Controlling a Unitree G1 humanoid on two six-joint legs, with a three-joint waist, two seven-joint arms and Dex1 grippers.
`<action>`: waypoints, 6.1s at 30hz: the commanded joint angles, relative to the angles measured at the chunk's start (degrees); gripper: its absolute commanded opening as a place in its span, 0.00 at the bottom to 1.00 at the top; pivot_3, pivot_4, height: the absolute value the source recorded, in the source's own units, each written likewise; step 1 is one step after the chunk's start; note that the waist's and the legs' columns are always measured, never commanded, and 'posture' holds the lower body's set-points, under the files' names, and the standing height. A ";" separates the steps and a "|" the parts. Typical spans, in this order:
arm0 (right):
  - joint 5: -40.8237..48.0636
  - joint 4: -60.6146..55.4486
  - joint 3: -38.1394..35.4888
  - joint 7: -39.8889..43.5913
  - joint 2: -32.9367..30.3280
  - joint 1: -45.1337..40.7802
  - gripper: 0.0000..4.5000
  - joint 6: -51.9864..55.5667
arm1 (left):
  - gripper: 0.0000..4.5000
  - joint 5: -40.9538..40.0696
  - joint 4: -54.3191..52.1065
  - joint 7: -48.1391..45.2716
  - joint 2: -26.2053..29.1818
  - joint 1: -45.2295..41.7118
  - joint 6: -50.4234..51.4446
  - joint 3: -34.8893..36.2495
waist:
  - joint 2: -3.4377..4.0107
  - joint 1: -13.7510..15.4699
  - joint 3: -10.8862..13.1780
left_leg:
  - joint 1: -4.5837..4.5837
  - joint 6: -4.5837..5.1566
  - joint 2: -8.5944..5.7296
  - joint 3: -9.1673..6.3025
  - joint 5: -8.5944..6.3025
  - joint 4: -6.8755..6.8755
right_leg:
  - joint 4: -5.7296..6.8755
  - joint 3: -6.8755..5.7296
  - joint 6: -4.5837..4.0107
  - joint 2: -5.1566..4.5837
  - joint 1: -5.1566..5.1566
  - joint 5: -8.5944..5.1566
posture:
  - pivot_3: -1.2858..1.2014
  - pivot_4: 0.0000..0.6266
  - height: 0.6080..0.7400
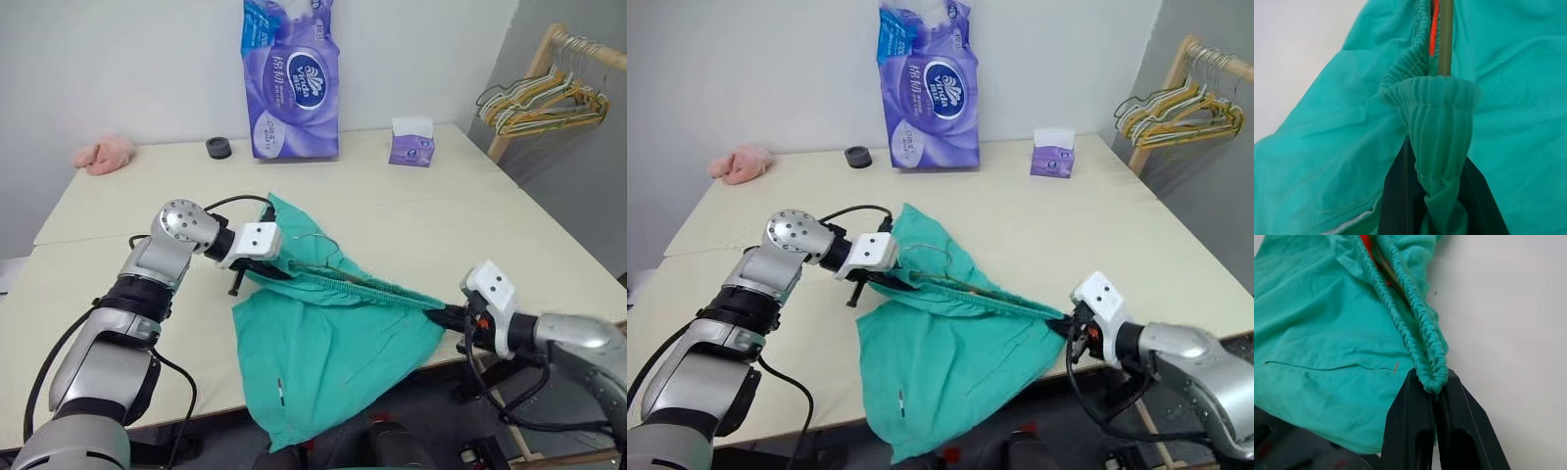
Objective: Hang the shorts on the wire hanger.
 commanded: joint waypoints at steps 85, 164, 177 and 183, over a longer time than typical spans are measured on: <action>-20.88 15.97 23.57 11.61 5.37 -18.92 0.00 -6.79 | 0.44 -8.01 -14.57 11.27 -6.98 7.35 16.48 7.19 | 0.09 -0.11 -0.11 | -0.08 0.00 -0.06 -0.02 -0.01 0.02 | 0.02 0.02 -0.02 -0.14 -0.08 0.02 | 0.45 0.04 1.00; 1.00 4.94 0.70 11.41 -7.05 -7.45 0.00 6.64 | 0.68 -6.97 11.34 12.98 -6.59 1.04 1.75 11.60 | 0.12 0.00 -0.24 | -0.09 0.01 -0.07 -0.01 -0.01 0.04 | 0.02 0.01 0.00 -0.18 -0.07 0.03 | 0.43 0.04 1.00; 11.36 -3.84 -31.85 -0.35 5.23 3.83 0.00 32.99 | 0.68 -27.32 -30.37 14.55 -8.78 9.49 44.26 13.29 | 0.25 0.03 -0.34 | -0.11 0.03 -0.07 -0.03 -0.03 0.01 | 0.04 0.03 0.01 -0.20 -0.07 0.02 | 0.42 0.10 1.00; 11.46 -5.82 -42.54 -6.72 7.71 7.78 0.00 36.62 | 0.68 -29.22 -37.67 16.20 -10.33 8.35 46.87 10.49 | 0.67 -0.47 -0.51 | 0.03 0.05 -0.08 0.03 -0.04 0.00 | 0.01 0.06 0.07 -0.15 0.08 -0.02 | 0.39 0.12 1.00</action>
